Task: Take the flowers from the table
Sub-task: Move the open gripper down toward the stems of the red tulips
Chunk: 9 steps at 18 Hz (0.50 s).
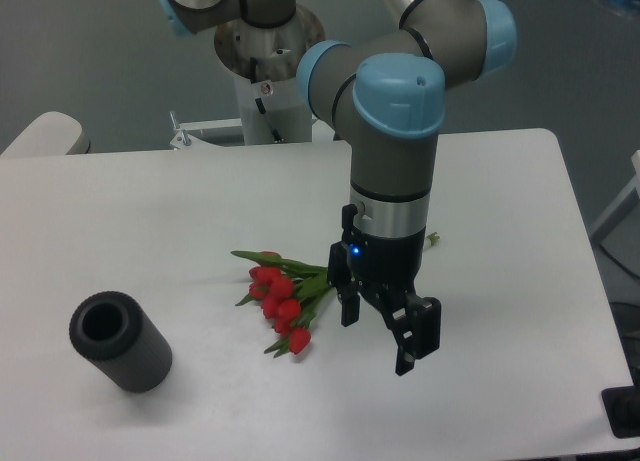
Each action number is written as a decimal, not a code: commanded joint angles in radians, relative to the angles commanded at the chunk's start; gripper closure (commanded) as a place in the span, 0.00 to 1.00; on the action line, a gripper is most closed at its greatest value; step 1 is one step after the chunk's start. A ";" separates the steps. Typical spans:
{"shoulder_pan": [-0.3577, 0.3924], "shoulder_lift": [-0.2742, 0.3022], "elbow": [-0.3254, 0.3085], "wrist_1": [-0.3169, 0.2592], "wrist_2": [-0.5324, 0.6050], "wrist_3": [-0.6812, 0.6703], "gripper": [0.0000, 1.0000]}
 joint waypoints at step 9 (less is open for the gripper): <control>-0.008 0.008 -0.049 0.006 0.003 -0.015 0.00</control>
